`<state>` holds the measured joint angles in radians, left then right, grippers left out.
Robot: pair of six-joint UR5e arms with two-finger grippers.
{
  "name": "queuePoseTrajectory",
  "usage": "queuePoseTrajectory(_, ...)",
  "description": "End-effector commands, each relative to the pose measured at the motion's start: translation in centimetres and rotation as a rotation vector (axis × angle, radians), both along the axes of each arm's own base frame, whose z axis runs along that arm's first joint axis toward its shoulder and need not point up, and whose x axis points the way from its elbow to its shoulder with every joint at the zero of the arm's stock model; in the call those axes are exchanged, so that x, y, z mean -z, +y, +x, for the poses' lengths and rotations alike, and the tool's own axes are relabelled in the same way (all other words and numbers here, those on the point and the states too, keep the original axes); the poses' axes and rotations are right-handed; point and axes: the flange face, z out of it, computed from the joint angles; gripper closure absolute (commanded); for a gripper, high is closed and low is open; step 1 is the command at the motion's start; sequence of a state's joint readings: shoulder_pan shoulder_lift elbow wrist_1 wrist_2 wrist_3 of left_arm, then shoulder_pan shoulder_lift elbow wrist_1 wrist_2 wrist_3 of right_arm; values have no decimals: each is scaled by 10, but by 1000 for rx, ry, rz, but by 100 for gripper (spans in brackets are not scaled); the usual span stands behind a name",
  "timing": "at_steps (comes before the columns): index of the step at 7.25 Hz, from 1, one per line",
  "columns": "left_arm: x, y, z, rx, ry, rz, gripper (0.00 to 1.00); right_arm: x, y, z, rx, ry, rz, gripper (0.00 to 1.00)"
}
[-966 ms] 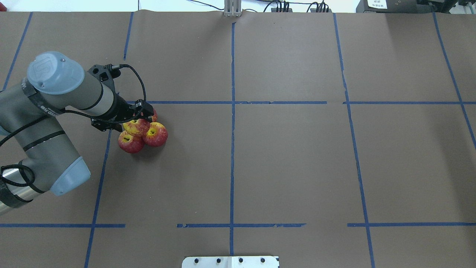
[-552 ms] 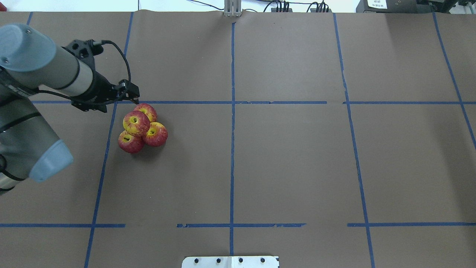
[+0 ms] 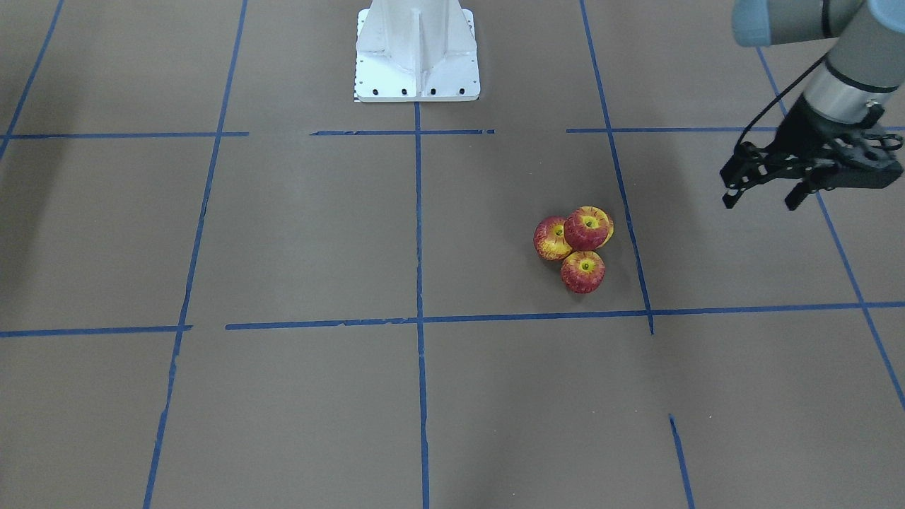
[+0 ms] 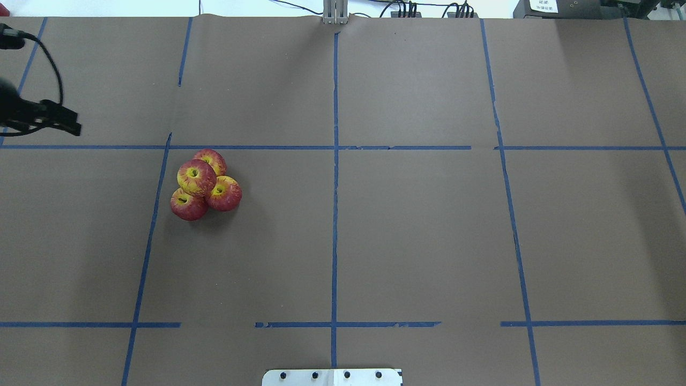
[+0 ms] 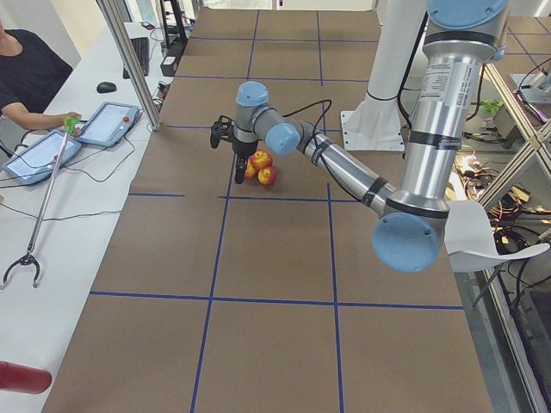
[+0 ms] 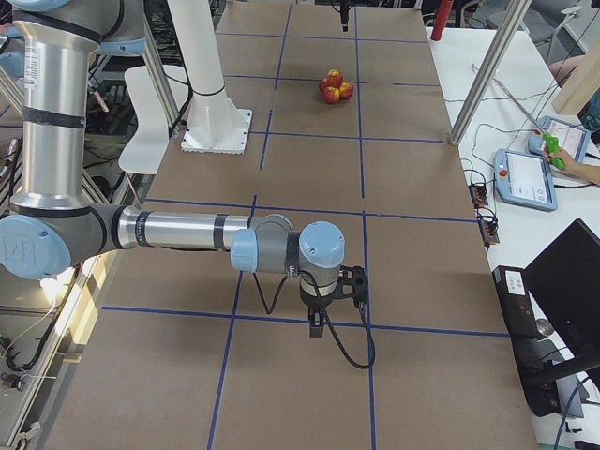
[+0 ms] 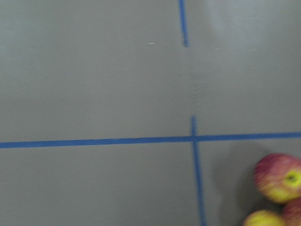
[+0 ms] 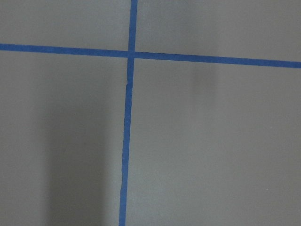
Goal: Stack apples
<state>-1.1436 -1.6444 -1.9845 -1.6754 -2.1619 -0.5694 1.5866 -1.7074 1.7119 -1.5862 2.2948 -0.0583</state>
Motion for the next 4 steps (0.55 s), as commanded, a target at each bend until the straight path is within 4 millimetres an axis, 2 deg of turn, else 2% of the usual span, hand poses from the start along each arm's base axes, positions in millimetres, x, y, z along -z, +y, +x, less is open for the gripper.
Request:
queuePoseTrajectory(1,-114,5,-121,-152,-65,82,0,0,0,0,0,0,0,0)
queuePoseTrajectory(2,-157,3,-155,-199,-98,99,0,0,0,0,0,0,0,0)
queuePoseTrajectory(3,-202,9,-194,-230,-125,98,0,0,0,0,0,0,0,0)
queuePoseTrajectory(4,-245,15,-241,-217,-130,79,0,0,0,0,0,0,0,0)
